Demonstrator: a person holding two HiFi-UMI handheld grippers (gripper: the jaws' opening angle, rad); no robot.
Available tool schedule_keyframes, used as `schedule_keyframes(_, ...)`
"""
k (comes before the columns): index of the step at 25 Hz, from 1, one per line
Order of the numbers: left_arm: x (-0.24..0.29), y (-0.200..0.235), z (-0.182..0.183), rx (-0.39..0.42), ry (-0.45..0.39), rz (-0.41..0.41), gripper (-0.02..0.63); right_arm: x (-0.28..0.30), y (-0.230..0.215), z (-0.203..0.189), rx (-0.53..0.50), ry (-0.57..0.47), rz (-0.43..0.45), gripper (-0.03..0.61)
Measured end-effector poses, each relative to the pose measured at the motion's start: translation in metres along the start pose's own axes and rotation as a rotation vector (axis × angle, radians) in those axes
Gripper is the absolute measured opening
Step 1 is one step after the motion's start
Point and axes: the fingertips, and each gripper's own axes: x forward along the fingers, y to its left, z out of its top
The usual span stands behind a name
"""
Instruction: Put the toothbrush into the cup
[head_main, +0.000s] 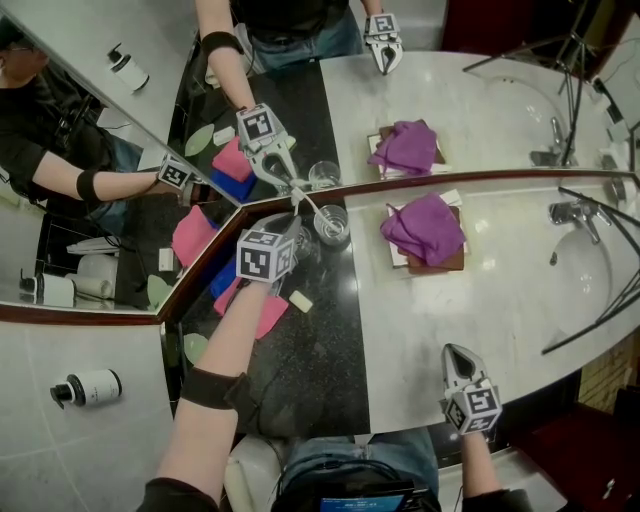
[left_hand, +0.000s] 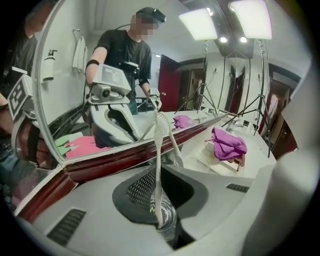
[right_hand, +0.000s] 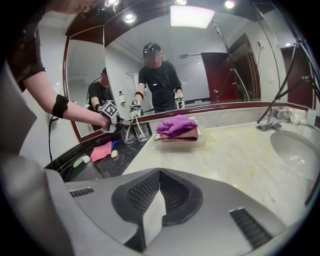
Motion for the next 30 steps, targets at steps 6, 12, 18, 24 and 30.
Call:
schedule_keyframes(6,-0.002,0.004,0.000,-0.017,-0.013,0.020,0.021,0.003,0.001,-0.001,0.003,0.005,0.007,0.018)
schedule_keyframes(12,-0.011,0.004,0.005,-0.017,-0.020,0.034,0.021,0.005,0.003,0.002,0.001,0.005,0.019,0.018)
schedule_keyframes(18,-0.013,0.003,0.002,0.078,0.070,0.058,0.020,0.007,0.007,0.015,-0.009,-0.014,0.031,0.018)
schedule_keyframes(24,-0.010,-0.001,-0.002,0.068,0.097,0.067,0.020,0.003,0.001,0.016,-0.007,-0.027,0.026,0.018)
schedule_keyframes(30,-0.012,0.001,0.000,0.032,0.093,0.104,0.019,-0.004,-0.004,0.009,0.006,-0.026,0.018,0.018)
